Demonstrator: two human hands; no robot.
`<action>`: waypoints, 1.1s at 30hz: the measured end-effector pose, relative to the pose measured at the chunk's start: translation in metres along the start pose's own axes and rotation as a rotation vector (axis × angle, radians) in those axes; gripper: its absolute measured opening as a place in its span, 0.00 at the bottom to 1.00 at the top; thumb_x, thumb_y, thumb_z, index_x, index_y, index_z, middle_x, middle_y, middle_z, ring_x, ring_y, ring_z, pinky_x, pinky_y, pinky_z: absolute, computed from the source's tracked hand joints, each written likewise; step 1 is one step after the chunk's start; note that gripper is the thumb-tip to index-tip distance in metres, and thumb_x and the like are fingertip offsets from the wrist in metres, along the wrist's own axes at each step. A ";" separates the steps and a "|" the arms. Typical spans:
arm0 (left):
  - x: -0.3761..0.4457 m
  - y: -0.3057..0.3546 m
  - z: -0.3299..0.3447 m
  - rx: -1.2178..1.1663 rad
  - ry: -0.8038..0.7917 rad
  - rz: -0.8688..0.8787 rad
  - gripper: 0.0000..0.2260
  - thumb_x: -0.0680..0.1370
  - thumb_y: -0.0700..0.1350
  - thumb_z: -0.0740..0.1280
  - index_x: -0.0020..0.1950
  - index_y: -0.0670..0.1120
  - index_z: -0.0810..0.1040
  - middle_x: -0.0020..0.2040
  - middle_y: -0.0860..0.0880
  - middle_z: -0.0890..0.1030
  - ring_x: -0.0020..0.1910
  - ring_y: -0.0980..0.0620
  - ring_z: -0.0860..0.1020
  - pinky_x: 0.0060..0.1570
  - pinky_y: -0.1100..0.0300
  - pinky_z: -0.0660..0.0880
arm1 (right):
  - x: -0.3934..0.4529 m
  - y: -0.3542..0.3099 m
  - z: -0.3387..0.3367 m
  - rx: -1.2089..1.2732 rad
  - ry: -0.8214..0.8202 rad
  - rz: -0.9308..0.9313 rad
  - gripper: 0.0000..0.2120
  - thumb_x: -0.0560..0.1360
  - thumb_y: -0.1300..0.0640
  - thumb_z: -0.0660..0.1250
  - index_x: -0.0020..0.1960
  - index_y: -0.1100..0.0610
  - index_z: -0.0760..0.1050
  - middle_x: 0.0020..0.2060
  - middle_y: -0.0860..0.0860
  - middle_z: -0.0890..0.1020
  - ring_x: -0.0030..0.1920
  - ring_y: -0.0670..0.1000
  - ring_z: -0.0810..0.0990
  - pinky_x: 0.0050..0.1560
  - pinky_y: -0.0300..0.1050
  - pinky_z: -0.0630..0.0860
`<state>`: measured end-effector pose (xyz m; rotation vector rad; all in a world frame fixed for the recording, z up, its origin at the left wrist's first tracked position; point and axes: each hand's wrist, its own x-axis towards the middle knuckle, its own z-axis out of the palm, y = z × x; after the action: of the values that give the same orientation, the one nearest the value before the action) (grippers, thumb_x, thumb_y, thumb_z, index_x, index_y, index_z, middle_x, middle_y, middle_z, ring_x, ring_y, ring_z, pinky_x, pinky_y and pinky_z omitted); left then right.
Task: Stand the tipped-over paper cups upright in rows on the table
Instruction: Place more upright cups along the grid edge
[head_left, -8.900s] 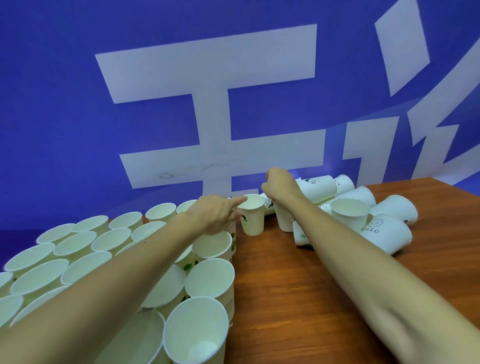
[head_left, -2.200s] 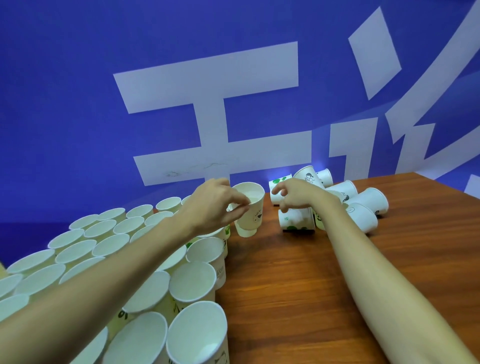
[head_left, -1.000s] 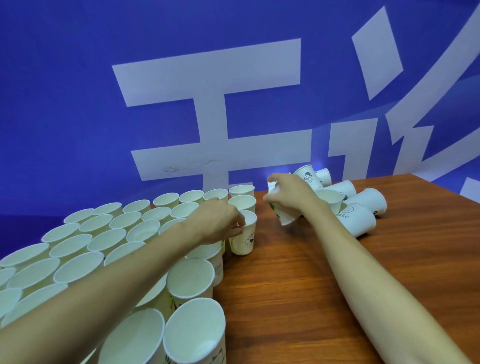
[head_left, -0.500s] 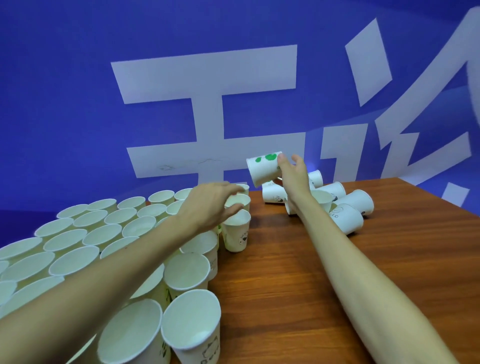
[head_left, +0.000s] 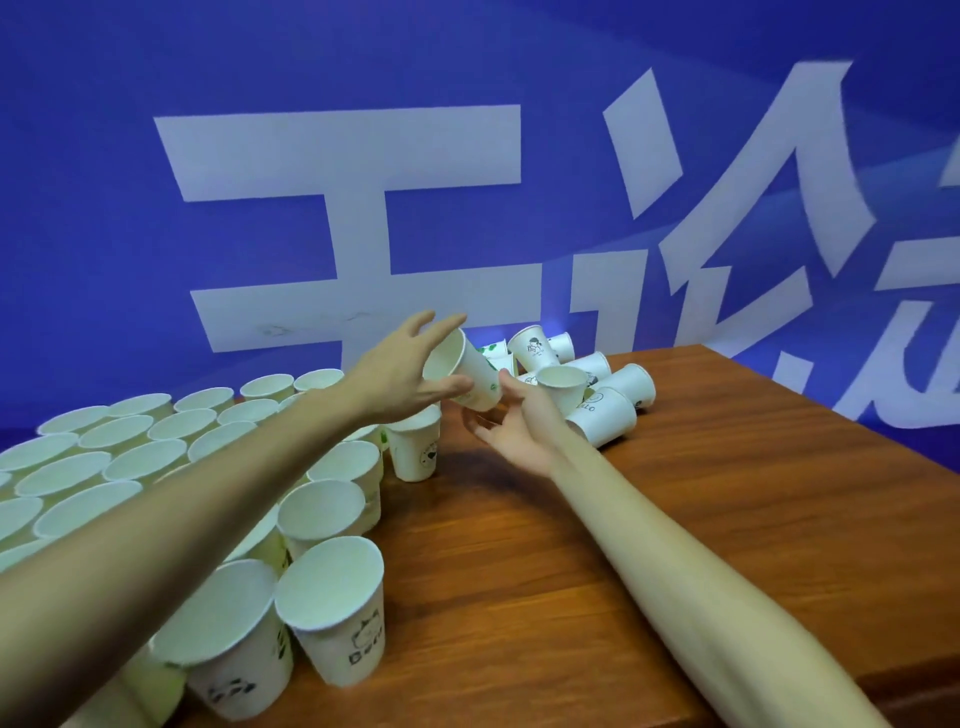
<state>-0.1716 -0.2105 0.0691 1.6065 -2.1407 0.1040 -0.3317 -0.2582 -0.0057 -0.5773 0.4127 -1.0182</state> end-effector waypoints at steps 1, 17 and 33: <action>-0.002 0.003 0.001 -0.013 -0.004 0.022 0.33 0.76 0.59 0.66 0.78 0.58 0.56 0.77 0.47 0.59 0.73 0.46 0.63 0.66 0.49 0.66 | -0.004 0.000 -0.004 -0.022 -0.021 0.016 0.18 0.81 0.55 0.60 0.67 0.64 0.71 0.54 0.61 0.78 0.52 0.57 0.77 0.52 0.49 0.75; -0.036 0.017 0.005 0.341 -0.284 0.184 0.32 0.67 0.65 0.60 0.71 0.59 0.67 0.64 0.52 0.74 0.62 0.49 0.66 0.54 0.55 0.64 | -0.009 0.026 -0.042 -0.933 0.105 -0.081 0.12 0.77 0.58 0.61 0.53 0.59 0.81 0.35 0.51 0.81 0.30 0.47 0.73 0.29 0.38 0.68; -0.043 -0.001 0.021 0.551 -0.371 0.152 0.29 0.73 0.65 0.63 0.72 0.59 0.66 0.65 0.52 0.74 0.66 0.50 0.63 0.61 0.50 0.58 | -0.005 0.026 -0.046 -1.012 0.088 -0.087 0.13 0.78 0.64 0.58 0.54 0.55 0.79 0.37 0.52 0.82 0.31 0.45 0.74 0.30 0.37 0.69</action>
<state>-0.1680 -0.1794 0.0332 1.8657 -2.6881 0.5221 -0.3428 -0.2546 -0.0576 -1.4617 1.0006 -0.8707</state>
